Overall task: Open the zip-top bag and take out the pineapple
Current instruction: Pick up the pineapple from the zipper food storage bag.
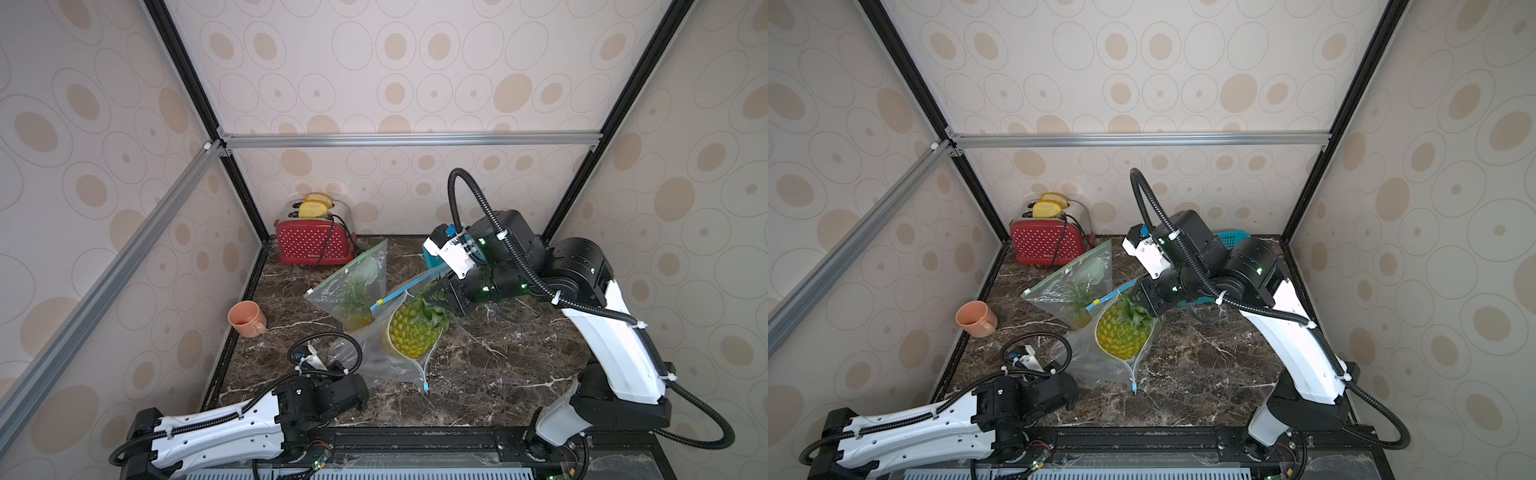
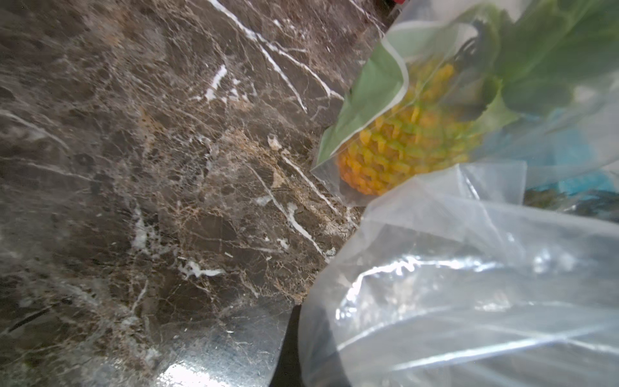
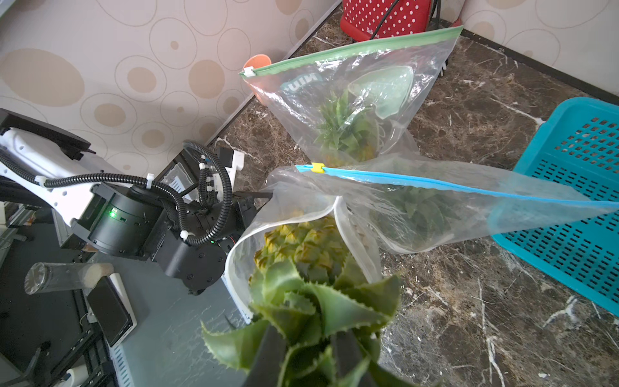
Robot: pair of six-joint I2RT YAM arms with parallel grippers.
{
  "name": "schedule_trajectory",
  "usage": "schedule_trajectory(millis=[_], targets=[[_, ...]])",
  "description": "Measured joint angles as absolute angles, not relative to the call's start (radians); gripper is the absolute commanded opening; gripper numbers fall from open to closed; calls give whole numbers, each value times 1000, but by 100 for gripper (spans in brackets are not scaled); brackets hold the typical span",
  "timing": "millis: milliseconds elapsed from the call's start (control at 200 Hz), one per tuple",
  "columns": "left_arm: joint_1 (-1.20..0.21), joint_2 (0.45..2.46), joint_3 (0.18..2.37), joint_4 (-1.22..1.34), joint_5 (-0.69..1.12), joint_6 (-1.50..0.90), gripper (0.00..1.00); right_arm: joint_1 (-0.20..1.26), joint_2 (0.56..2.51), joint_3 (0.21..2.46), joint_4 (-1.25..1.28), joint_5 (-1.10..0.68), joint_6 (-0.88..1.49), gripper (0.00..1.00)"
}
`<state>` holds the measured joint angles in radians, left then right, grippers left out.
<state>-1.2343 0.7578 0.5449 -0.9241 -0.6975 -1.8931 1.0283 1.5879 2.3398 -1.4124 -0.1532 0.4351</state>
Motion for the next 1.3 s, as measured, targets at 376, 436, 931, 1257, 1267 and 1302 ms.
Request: schedule_trajectory(millis=[376, 436, 931, 1257, 1267, 1302], targets=[[-1270, 999, 877, -1131, -816, -1866, 0, 1028, 1544, 2300, -1399, -149, 424, 0], [-1289, 1054, 942, -1183, -837, -1870, 0, 1028, 1544, 2296, -1398, -145, 421, 0], [-1361, 1219, 952, -1540, -859, -2054, 0, 1028, 1479, 2307, -1425, -85, 403, 0], [-1378, 1137, 897, -1517, -938, -2064, 0, 1033, 1413, 2410, -1513, -71, 403, 0], [-1379, 1134, 893, -1514, -942, -2064, 0, 1033, 1414, 2413, -1516, -70, 403, 0], [-1381, 1122, 880, -1504, -953, -2065, 0, 1033, 1418, 2422, -1522, -68, 403, 0]])
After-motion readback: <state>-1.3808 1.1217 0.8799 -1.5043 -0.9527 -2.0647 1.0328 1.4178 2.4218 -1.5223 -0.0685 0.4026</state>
